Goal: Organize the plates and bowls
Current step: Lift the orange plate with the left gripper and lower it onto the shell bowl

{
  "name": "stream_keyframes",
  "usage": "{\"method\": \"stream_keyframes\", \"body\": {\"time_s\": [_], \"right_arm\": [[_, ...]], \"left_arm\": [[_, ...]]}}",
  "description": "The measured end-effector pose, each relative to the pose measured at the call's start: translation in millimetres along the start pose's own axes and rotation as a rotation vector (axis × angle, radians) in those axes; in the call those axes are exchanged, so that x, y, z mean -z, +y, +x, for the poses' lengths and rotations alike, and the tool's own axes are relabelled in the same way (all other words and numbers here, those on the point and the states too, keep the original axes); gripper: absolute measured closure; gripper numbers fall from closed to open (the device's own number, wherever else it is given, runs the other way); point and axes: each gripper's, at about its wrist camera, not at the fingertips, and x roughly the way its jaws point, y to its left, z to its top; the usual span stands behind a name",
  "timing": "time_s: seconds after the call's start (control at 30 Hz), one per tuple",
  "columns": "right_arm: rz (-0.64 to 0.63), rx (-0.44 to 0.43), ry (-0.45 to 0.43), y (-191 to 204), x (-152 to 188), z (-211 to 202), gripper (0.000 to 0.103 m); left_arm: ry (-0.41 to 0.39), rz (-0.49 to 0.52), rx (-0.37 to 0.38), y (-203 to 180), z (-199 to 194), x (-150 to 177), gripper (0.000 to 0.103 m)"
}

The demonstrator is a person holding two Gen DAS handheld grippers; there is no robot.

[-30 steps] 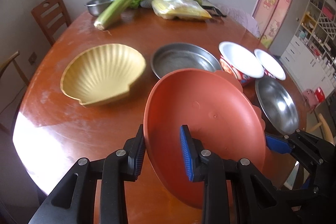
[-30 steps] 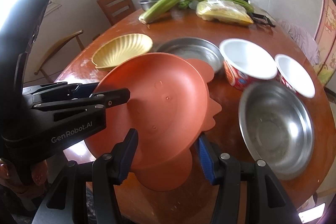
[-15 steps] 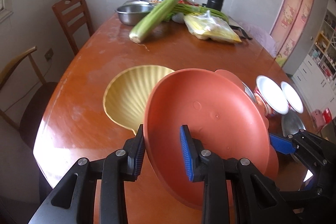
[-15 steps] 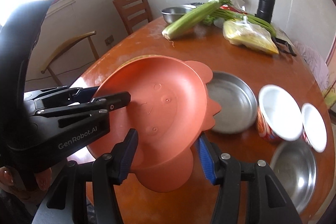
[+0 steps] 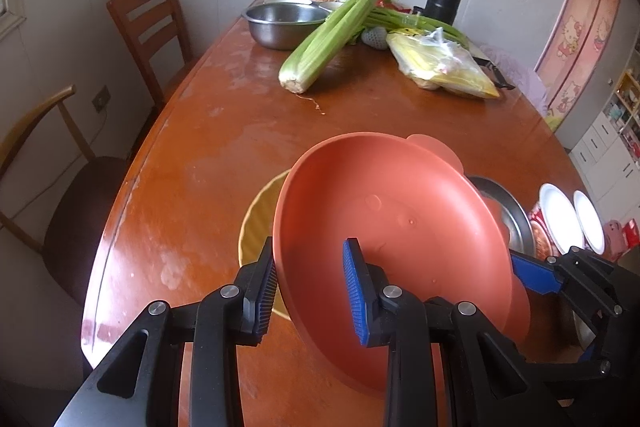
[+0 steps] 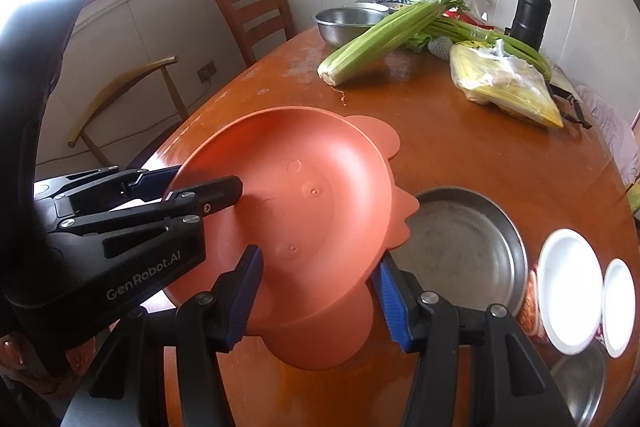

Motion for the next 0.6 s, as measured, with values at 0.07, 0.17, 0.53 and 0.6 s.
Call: {"method": "stream_keyframes", "body": {"time_s": [0.07,0.17,0.53,0.6], "right_arm": [[0.009,-0.003,0.013,0,-3,7,0.047],[0.016,-0.012,0.034,0,-5,15,0.047],[0.033,-0.030,0.071,2,-6,27,0.047],[0.031,-0.033,0.084,3,-6,30,0.047]], "left_arm": [[0.008,-0.001,-0.001,2,5,-3,0.072],[0.023,0.003,-0.003,5,13,-6,0.072],[0.050,-0.010,-0.012,9,33,-12,0.071],[0.053,-0.016,-0.018,11,35,-12,0.071]]}}
